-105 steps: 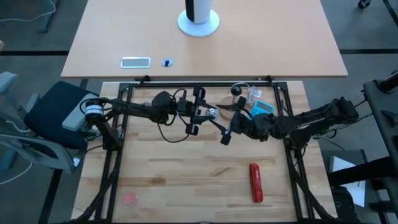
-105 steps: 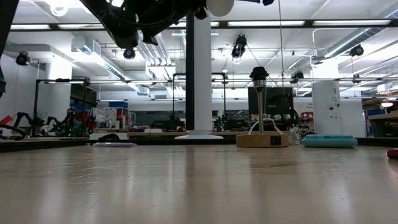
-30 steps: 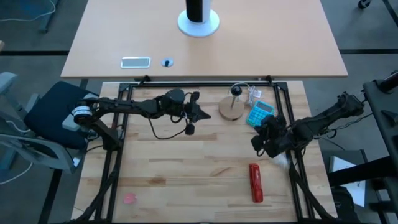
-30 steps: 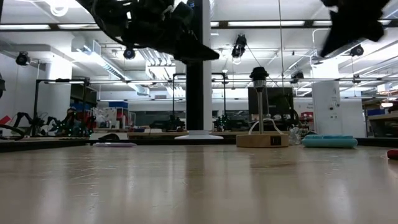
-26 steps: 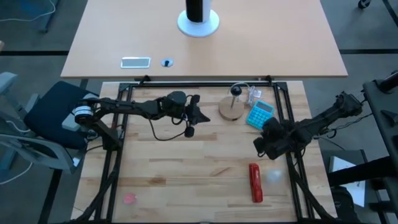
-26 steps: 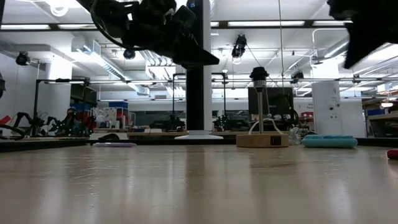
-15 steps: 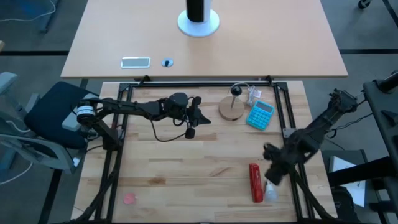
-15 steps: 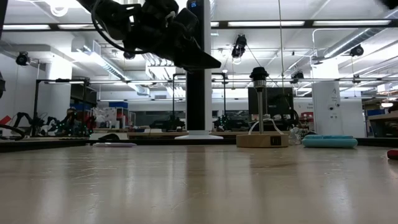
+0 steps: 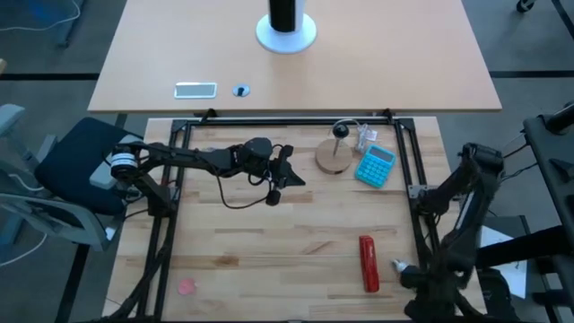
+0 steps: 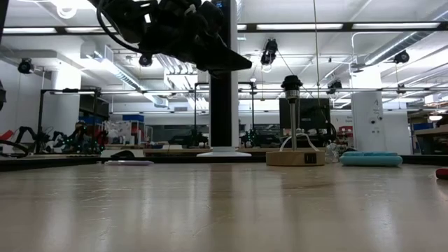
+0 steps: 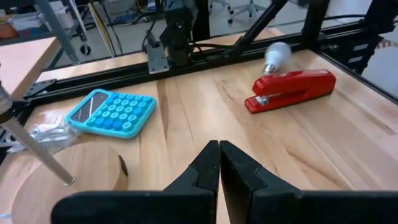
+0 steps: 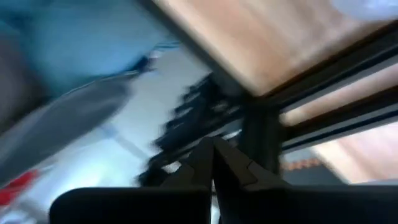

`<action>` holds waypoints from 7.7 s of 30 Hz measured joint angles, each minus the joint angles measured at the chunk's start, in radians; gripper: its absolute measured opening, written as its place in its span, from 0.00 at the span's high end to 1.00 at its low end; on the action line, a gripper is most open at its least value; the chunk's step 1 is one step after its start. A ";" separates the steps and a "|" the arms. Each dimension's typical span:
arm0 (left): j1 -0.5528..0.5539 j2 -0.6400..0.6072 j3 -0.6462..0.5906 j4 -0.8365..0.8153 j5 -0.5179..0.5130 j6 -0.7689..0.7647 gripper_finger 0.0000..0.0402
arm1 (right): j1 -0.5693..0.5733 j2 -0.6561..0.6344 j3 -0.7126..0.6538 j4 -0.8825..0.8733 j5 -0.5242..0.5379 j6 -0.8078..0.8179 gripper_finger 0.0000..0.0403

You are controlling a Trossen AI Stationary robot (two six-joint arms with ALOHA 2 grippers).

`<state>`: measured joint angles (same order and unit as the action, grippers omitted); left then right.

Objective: Screw lightbulb
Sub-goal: Insert the lightbulb into the lamp

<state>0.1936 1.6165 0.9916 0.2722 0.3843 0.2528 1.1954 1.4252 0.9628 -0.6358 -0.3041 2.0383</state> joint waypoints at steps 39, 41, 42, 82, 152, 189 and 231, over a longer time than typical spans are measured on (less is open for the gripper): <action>-0.065 0.251 0.068 0.218 -0.111 -0.082 0.99 | -0.731 -0.053 -0.123 -0.563 0.731 -0.691 1.00; -0.075 0.316 0.117 0.224 -0.109 -0.112 0.98 | -0.770 -0.088 -0.123 -0.569 0.730 -0.713 1.00; -0.080 0.351 0.147 0.224 -0.106 -0.123 0.97 | -0.783 -0.106 -0.123 -0.575 0.726 -0.718 1.00; -0.199 0.709 0.617 -0.111 -0.054 0.159 0.56 | -0.705 -0.191 -0.326 -0.129 0.603 -0.521 1.00; 0.063 0.491 0.333 1.300 0.282 -0.588 0.69 | -0.696 -0.568 -0.268 0.754 1.287 -2.047 0.94; 0.023 0.490 0.356 1.176 0.212 -0.553 0.69 | -0.948 -0.328 -0.118 0.984 0.957 -2.307 0.43; 0.294 0.184 0.025 0.860 0.093 -0.283 0.97 | -1.738 -0.409 -0.327 1.074 0.205 -1.927 0.68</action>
<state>0.4877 1.8008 1.0168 1.1326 0.4772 -0.0305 -0.5430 1.0158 0.6354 0.4380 -0.0990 0.1108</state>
